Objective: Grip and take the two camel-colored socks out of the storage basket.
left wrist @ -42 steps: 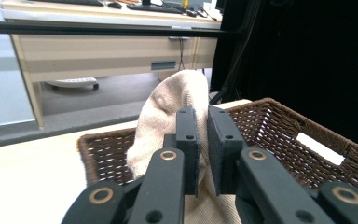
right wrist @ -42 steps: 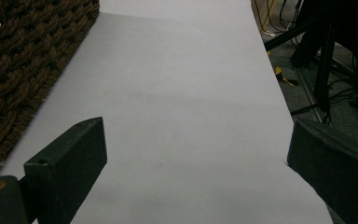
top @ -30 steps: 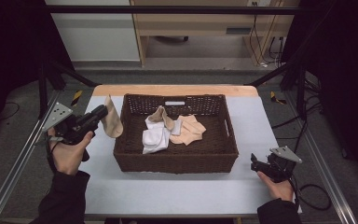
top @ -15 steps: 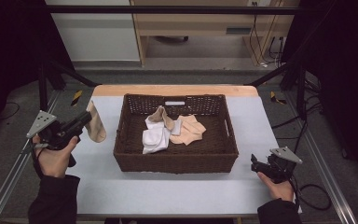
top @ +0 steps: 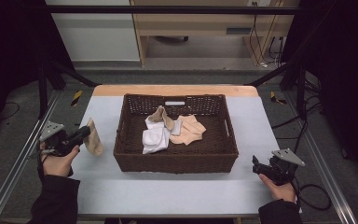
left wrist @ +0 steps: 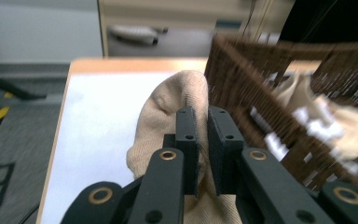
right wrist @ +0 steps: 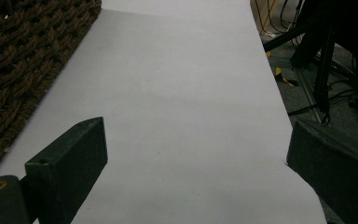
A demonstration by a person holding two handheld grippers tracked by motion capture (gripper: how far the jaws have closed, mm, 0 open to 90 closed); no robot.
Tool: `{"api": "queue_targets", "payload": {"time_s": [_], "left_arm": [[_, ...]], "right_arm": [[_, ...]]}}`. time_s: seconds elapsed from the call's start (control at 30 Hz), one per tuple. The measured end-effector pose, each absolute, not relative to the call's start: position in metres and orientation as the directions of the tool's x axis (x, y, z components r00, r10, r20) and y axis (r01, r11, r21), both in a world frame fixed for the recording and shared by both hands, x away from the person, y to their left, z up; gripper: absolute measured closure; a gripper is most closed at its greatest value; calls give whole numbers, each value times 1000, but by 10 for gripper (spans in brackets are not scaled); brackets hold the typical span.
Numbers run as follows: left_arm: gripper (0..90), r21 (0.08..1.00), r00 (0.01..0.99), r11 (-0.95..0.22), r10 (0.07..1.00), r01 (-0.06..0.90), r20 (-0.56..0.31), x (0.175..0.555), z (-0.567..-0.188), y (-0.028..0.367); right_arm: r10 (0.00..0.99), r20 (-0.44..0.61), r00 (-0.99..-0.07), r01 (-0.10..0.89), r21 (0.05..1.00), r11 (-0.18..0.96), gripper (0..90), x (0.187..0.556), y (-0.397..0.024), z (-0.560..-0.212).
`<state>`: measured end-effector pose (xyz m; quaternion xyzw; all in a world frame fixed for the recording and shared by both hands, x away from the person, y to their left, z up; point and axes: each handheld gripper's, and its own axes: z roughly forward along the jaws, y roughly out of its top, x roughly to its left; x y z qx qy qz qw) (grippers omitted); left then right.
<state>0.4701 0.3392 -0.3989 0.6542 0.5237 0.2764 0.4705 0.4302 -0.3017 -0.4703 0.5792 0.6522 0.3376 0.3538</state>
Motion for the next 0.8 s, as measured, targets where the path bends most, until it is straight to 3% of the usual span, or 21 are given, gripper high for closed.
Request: {"api": "queue_targets", "payload": {"time_s": [0.47,0.57,0.6,0.8], "left_arm": [[798,816,290,-78,950,573,-112,479,-440,339],[760,801,298,-105,950,590,-95,482,-446,336],[690,791,301,-107,948,602,-101,482,-448,336],[539,812,292,-86,950,577,-106,482,-443,335]], "right_arm": [[994,-74,-82,524,845,106,53,430,-302,-471],[994,-74,-82,524,845,106,53,430,-302,-471],[994,-75,-82,524,845,107,53,430,-302,-471],[994,-74,-81,524,845,106,54,430,-302,-471]]}}
